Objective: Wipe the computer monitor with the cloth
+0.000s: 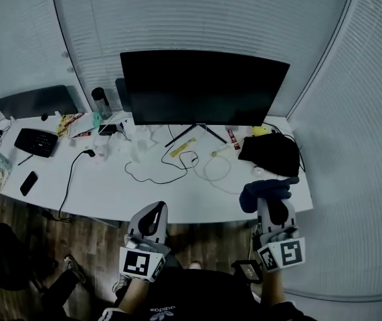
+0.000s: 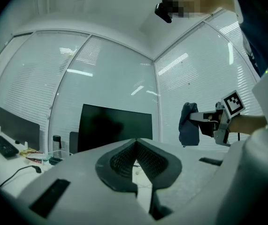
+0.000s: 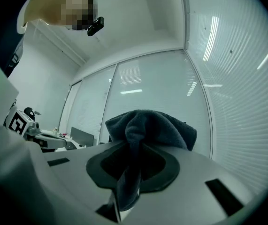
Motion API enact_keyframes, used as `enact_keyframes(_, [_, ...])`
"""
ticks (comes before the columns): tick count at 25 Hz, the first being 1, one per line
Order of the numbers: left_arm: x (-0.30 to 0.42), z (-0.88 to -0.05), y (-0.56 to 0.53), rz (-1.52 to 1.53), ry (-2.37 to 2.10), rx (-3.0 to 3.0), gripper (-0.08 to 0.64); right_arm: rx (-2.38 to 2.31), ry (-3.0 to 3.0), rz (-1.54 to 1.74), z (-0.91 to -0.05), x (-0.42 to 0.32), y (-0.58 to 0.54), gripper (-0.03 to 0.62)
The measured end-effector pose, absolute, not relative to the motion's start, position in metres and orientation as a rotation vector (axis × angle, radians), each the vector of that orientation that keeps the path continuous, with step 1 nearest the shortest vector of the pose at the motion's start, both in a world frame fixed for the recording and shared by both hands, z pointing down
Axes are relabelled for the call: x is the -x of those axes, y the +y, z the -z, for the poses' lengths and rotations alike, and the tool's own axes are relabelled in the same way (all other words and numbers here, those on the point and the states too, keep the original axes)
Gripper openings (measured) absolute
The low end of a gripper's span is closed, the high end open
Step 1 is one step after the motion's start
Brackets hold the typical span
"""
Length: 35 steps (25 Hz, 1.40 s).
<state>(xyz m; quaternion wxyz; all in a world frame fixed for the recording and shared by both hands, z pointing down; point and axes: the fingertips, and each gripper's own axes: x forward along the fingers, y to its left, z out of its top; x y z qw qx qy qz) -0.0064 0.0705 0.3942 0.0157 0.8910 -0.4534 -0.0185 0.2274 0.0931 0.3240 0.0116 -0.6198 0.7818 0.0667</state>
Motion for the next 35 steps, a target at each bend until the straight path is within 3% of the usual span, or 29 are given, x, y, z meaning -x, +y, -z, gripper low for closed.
enact_keyframes(11, [-0.027,-0.417,0.181,-0.056,-1.394,-2.736,0.005,1.985,2.487,-0.010,-0.395,-0.236,0.199,0.048])
enact_keyframes(35, [-0.015,-0.393,0.186,0.071,-1.414,-2.756,0.005,1.845,2.553,-0.021,-0.392,-0.175,0.201,0.046])
